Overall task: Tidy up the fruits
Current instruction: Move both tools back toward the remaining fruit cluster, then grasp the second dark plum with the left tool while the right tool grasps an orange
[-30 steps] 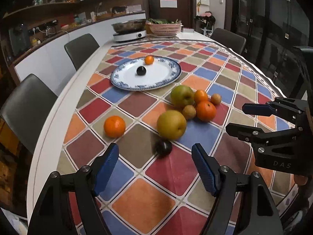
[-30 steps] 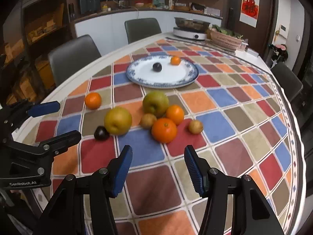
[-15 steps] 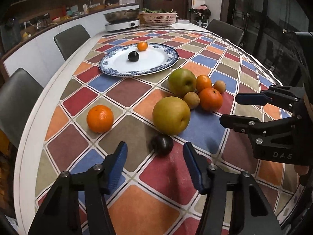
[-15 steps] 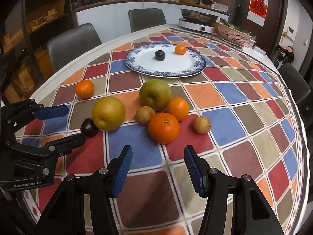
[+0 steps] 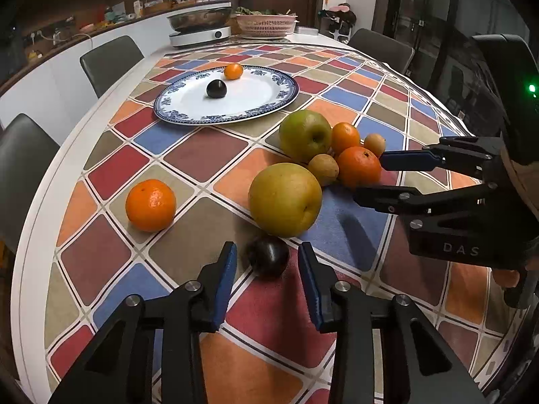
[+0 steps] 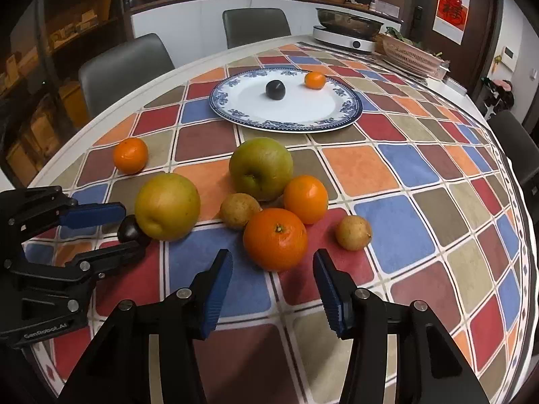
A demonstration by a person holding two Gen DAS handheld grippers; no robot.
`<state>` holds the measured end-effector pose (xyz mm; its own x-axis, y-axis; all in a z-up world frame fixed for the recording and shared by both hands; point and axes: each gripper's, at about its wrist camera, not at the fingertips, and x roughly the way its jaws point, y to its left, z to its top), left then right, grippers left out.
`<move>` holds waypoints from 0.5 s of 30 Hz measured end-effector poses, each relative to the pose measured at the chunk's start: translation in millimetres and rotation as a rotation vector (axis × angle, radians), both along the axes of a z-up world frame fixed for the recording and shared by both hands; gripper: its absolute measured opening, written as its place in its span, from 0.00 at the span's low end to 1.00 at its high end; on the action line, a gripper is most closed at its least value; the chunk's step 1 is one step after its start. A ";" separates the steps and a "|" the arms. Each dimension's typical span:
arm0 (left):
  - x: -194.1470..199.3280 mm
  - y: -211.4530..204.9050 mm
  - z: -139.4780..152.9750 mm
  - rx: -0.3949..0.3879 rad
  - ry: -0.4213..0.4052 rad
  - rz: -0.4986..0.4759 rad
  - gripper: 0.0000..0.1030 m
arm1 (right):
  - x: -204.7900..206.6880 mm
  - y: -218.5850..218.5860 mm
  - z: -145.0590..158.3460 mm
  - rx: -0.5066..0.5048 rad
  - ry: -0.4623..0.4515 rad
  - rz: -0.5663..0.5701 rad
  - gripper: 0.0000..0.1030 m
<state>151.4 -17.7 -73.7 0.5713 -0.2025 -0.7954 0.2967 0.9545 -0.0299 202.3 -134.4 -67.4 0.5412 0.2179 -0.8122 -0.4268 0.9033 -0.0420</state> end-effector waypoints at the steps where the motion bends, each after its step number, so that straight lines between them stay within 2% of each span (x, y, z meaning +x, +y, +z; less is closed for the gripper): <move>1: 0.6 -0.2 -0.3 -0.002 0.001 0.000 0.33 | 1.3 0.6 -0.5 -0.001 0.000 0.002 0.49; 5: 3.3 -0.4 -2.4 -0.008 0.009 0.001 0.30 | 5.7 3.2 -3.5 -0.013 0.005 0.011 0.48; 7: 3.4 -0.6 -3.3 -0.007 0.011 0.004 0.28 | 9.3 4.1 -6.0 -0.020 0.014 0.010 0.43; 15: 0.7 -0.5 -2.3 -0.009 0.009 0.005 0.27 | 8.2 4.4 -7.8 -0.022 0.017 0.011 0.41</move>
